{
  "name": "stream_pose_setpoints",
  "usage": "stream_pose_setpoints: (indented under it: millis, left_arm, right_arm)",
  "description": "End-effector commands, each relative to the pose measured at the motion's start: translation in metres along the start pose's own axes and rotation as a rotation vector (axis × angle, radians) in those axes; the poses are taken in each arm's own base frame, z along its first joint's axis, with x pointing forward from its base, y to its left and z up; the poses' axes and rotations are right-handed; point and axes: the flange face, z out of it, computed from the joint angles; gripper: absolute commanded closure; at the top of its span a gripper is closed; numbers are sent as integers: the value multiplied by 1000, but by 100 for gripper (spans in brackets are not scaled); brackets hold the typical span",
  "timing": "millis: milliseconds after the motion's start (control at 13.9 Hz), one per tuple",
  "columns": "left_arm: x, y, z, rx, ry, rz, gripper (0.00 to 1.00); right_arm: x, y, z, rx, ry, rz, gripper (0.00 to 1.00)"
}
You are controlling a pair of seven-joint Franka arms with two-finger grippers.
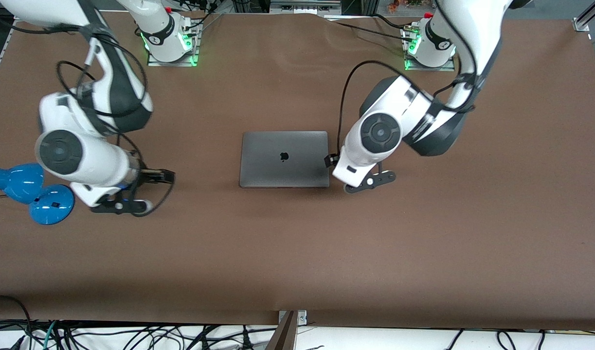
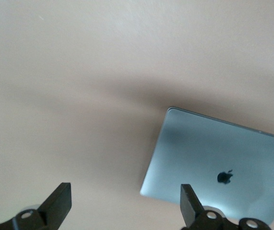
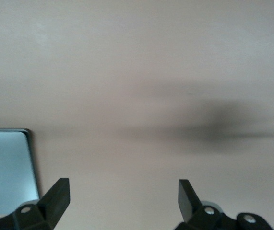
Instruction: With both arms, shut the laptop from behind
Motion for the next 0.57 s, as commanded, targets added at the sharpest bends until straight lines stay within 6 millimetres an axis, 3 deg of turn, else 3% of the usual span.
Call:
stream_pose_setpoints:
  millis: [0, 72, 215, 287, 503]
  left_arm:
    - [1, -40, -43, 23, 43, 81, 0]
    - [6, -57, -58, 22, 51, 114, 0]
    - [16, -96, -86, 27, 57, 189, 0]
    - [13, -106, -98, 36, 62, 235, 0]
    - [7, -148, -131, 72, 87, 297, 0]
  right_arm:
    - [-14, 48, -26, 23, -12, -70, 0]
    - [-18, 60, -29, 26, -26, -79, 0]
    - [-41, 70, -79, -19, 41, -113, 0]
    - [-54, 73, -95, -49, 39, -95, 0]
    - [-98, 105, -141, -75, 37, -15, 0]
